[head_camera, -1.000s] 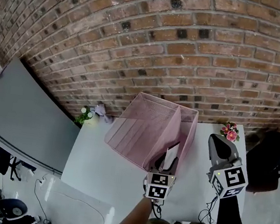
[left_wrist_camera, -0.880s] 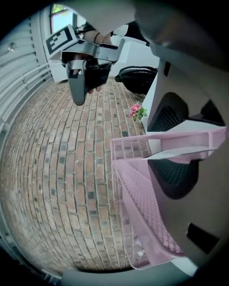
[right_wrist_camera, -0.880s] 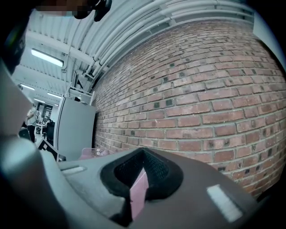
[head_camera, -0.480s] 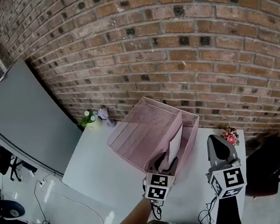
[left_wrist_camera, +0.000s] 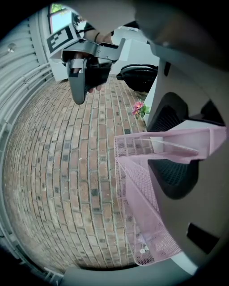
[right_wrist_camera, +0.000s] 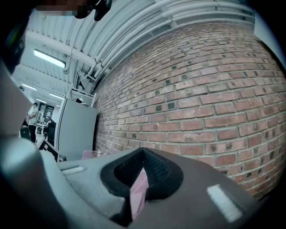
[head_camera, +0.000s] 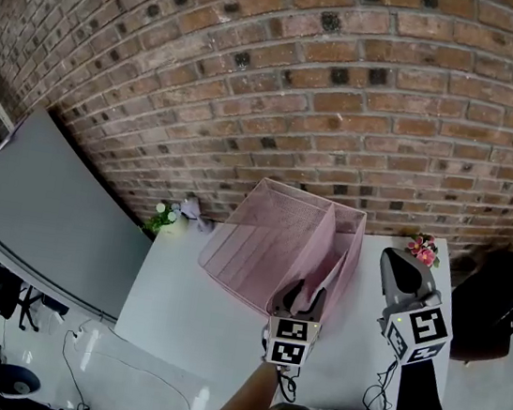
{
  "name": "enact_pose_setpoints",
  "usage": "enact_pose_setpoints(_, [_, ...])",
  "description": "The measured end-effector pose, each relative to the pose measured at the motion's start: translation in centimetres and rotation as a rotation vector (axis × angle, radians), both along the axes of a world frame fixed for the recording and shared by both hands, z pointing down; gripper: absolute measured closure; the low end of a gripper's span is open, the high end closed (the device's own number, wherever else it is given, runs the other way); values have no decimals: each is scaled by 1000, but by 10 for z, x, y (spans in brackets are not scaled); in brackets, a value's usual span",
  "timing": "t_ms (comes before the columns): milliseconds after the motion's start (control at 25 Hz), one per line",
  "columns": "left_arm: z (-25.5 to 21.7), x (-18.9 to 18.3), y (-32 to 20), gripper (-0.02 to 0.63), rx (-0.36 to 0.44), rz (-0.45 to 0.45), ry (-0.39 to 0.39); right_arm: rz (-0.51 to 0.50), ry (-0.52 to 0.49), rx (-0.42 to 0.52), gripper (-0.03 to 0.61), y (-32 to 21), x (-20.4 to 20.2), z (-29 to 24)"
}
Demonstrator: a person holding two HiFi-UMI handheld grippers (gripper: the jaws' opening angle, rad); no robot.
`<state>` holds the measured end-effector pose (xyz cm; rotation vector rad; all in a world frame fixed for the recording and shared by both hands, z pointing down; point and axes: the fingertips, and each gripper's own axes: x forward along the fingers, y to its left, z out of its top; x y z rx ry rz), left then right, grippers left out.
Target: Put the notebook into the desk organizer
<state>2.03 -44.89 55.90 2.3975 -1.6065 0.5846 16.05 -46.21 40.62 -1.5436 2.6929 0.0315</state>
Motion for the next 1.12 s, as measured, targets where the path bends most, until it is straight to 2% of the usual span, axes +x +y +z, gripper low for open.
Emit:
enact_pose_setpoints(640, [-13,0,13,416,16,24,28,21,16,3,578,15,-4,-1])
enact_pose_setpoints(1120, [-46,-2,35,414,70,130,66,77,33,24,578,45,-17,-22])
